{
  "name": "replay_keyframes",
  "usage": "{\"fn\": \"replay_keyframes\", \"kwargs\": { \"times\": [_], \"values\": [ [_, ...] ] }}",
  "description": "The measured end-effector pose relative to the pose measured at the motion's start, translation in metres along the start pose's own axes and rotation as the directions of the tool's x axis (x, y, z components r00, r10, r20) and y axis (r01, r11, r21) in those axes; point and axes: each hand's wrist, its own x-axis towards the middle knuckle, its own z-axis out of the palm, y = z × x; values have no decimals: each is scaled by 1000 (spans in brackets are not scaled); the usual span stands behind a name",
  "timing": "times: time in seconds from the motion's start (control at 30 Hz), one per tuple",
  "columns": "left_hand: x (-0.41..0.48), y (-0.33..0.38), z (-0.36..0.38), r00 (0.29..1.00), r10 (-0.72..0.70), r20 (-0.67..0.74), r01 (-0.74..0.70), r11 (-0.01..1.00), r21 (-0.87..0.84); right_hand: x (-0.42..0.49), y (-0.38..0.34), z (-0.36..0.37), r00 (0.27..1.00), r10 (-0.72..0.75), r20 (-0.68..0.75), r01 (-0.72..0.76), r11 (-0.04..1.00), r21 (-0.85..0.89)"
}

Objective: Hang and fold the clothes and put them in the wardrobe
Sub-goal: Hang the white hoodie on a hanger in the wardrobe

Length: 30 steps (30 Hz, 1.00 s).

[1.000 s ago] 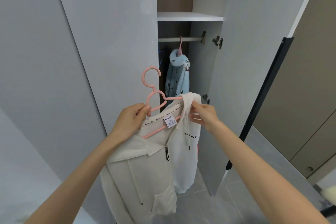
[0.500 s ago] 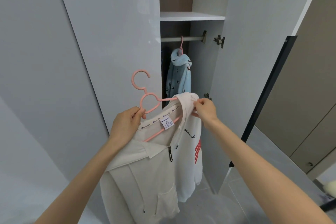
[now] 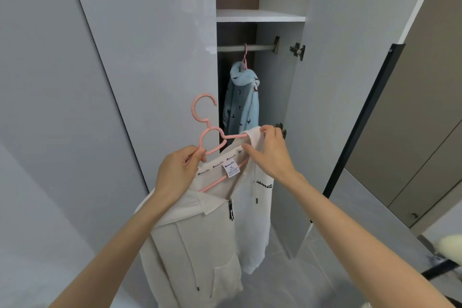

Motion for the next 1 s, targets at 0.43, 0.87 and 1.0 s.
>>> {"fn": "replay_keyframes", "kwargs": {
  "times": [0.43,0.87,1.0],
  "values": [
    [-1,-25,4,997,-27,69,14,983,182,24,0,-14,970,115,213,-142,983,116],
    [8,-32,-9,1000,-15,12,15,1000,16,34,36,-33,677,583,450,-677,254,690],
    [8,-26,-5,990,-9,143,2,999,47,24,39,-29,639,537,551,-727,186,661]
  ]
}}
